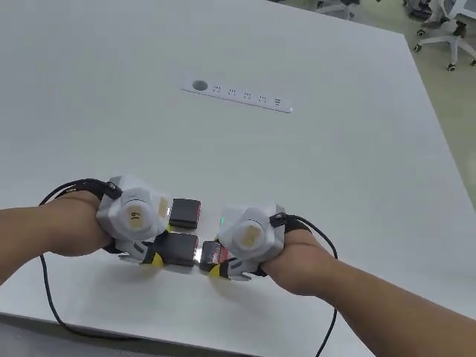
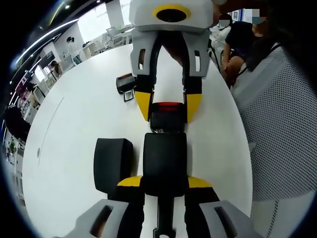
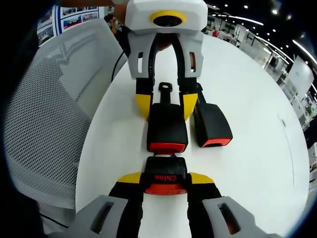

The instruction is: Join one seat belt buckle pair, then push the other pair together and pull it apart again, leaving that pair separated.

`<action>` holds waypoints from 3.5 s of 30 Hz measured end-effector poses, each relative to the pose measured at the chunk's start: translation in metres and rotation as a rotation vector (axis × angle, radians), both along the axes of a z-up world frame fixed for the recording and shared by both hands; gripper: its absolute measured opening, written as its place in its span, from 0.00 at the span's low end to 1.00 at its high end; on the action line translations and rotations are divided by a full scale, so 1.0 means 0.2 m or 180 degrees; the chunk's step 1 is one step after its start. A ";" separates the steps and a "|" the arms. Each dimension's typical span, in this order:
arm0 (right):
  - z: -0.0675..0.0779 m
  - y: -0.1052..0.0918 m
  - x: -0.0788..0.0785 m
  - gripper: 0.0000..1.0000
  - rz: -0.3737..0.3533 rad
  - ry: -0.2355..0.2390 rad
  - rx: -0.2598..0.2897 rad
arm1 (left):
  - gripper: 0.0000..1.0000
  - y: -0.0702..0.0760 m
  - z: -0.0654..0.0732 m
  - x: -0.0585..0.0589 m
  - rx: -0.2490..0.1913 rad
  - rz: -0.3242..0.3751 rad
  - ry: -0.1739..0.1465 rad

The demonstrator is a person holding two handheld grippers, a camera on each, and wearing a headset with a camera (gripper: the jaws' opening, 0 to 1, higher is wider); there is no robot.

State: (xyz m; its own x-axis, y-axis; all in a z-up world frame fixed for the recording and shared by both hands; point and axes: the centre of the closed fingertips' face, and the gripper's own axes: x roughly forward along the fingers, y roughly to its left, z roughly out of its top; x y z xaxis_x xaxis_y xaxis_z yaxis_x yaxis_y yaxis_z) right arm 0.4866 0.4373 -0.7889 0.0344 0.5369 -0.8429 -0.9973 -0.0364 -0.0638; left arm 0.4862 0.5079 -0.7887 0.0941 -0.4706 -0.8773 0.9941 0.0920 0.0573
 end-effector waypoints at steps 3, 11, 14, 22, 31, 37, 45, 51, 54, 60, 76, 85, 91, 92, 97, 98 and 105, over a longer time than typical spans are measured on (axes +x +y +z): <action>0.00 0.00 0.00 0.30 -0.0014 -0.0006 -0.0014 | 0.31 0.00 0.00 0.00 0.0004 0.0010 0.0009; 0.00 0.01 0.00 0.31 0.0019 0.0003 -0.0032 | 0.32 -0.01 0.00 0.00 0.0097 0.0044 0.0087; 0.01 0.01 0.00 0.31 -0.0021 0.0036 -0.0015 | 0.33 -0.01 0.01 -0.01 0.0113 0.0041 0.0101; 0.02 0.00 0.01 0.32 -0.0169 0.0004 0.0040 | 0.33 -0.01 0.02 -0.01 0.0195 0.0073 0.0059; 0.07 -0.02 0.00 0.30 -0.0206 0.0030 0.0104 | 0.35 -0.03 0.19 0.00 -0.0026 0.0084 -0.0071; 0.19 -0.04 0.01 0.30 -0.0222 0.0003 0.0207 | 0.38 -0.02 0.24 0.05 -0.0106 0.0089 -0.0108; 0.22 -0.14 0.15 0.29 -0.0199 -0.0181 0.0164 | 0.38 0.00 0.24 0.16 -0.0142 0.0242 -0.0110; 0.19 -0.22 0.24 0.28 -0.0264 -0.0193 0.0104 | 0.38 0.00 0.24 0.21 -0.0120 0.0266 -0.0106; 0.17 -0.27 0.30 0.29 -0.0284 -0.0210 0.0060 | 0.39 0.01 0.23 0.26 -0.0124 0.0283 -0.0114; 0.16 -0.35 0.39 0.32 -0.0264 -0.0295 -0.0062 | 0.39 0.01 0.18 0.31 -0.0043 0.0232 -0.0085; 0.05 -0.45 0.48 0.33 -0.0135 -0.0256 -0.0298 | 0.39 -0.01 0.09 0.36 0.0090 0.0012 -0.0006; 0.02 -0.48 0.48 0.31 -0.0074 -0.0295 -0.0359 | 0.34 0.00 0.03 0.35 0.0161 -0.0092 0.0041; -0.01 -0.48 0.50 0.31 -0.0097 -0.0237 -0.0308 | 0.34 0.02 0.01 0.35 0.0176 -0.0123 0.0037; 0.00 -0.47 0.50 0.31 -0.0103 -0.0223 -0.0301 | 0.34 0.02 0.01 0.36 0.0170 -0.0120 0.0036; 0.00 -0.48 0.50 0.31 -0.0119 -0.0120 -0.0235 | 0.34 0.02 0.01 0.36 0.0143 -0.0059 0.0040; -0.01 -0.48 0.50 0.31 -0.0121 -0.0105 -0.0225 | 0.34 0.02 0.00 0.36 0.0147 -0.0066 0.0036; -0.01 -0.46 0.49 0.31 -0.0082 -0.0045 -0.0243 | 0.33 0.02 -0.01 0.36 0.0189 -0.0094 0.0039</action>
